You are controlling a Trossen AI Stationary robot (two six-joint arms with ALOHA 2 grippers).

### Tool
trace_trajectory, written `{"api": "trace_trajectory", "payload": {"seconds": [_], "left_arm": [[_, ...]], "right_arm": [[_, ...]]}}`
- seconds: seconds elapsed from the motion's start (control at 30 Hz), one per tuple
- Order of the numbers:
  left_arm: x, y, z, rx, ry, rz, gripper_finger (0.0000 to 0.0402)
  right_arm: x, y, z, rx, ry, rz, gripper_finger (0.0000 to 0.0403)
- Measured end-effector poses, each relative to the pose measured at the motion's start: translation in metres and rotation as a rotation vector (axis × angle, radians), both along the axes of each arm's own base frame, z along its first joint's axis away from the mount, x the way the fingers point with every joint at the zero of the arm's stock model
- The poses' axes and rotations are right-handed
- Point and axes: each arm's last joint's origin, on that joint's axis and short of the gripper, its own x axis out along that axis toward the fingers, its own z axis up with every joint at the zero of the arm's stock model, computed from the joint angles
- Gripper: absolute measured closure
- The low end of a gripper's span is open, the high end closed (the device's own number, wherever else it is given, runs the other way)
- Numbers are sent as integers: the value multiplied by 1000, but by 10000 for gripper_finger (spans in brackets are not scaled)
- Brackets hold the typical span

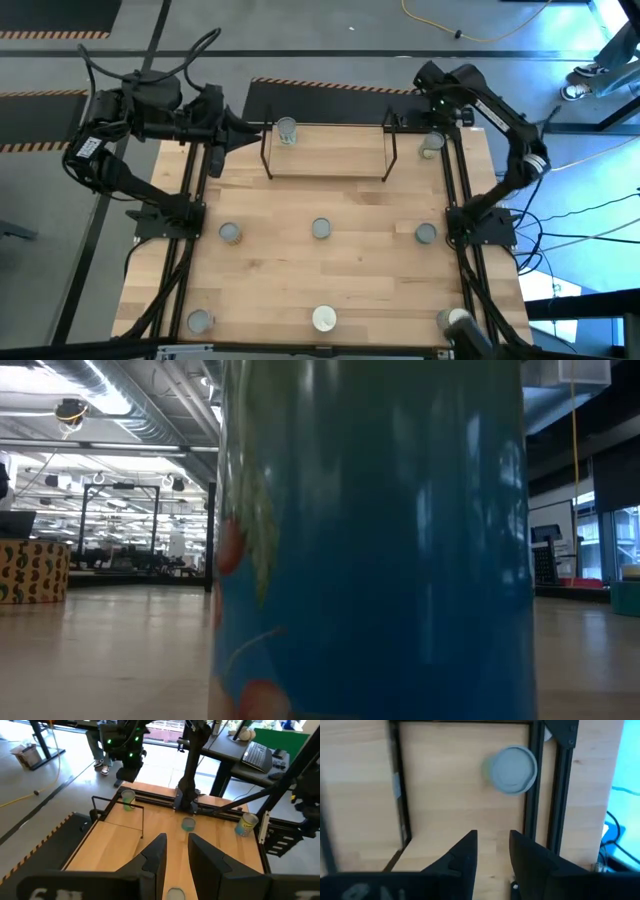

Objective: Pick and place cans onto a shelf
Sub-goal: Put the pink can on the shelf aligned with the white can

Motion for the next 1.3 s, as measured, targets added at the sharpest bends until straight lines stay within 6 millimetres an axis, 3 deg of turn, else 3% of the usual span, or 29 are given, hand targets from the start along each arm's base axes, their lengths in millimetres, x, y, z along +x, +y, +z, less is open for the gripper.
{"api": "trace_trajectory", "payload": {"seconds": [0.23,0.4,0.77,1.17,1.3], "left_arm": [[0,1,0,3,-2,30,329],[0,2,1,9,-6,48,329],[-1,6,1,57,-7,184,329],[0,6,2,58,-20,188,329],[0,6,2,58,-20,188,329]], "right_arm": [[-4,-40,-38,90,24,-112,288],[1,-57,-68,163,-28,-66,288],[-9,-64,-109,221,71,-37,288],[-10,-61,-127,203,68,-13,289],[-11,-61,-128,204,69,-13,313]]}}
